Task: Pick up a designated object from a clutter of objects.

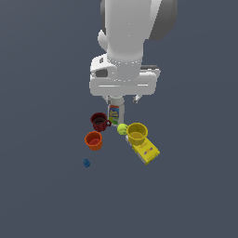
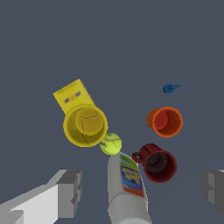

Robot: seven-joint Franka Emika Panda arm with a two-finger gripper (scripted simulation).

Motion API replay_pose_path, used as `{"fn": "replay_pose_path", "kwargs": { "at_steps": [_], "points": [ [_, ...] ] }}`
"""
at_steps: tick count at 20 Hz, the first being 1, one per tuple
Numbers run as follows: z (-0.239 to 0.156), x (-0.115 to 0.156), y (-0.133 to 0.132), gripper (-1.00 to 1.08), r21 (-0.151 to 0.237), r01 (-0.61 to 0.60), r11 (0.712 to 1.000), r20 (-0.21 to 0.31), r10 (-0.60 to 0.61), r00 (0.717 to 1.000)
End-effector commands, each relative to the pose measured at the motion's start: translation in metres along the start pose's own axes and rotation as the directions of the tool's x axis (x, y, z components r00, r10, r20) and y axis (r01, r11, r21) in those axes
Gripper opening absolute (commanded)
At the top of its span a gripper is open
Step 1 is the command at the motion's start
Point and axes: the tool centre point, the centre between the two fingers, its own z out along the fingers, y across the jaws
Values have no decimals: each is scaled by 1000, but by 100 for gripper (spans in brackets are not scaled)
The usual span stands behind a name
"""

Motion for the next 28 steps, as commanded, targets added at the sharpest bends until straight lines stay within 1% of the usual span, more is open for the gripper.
{"fn": "replay_pose_path", "kwargs": {
  "at_steps": [1, 4, 10, 18, 23, 28],
  "points": [
    [0, 0, 0, 100, 0, 0, 1000, 0, 0, 1000],
    [1, 0, 3, 100, -1, 1, 1000, 2, -1, 1000],
    [3, 0, 20, 100, -4, 4, 1000, 10, -4, 1000],
    [4, 1, 21, 100, -4, 6, 1000, 10, -6, 1000],
    [11, 9, 26, 100, -2, 27, 1000, 8, -27, 1000],
    [24, 23, 36, 100, 2, 68, 998, 4, -68, 998]
  ]
}}
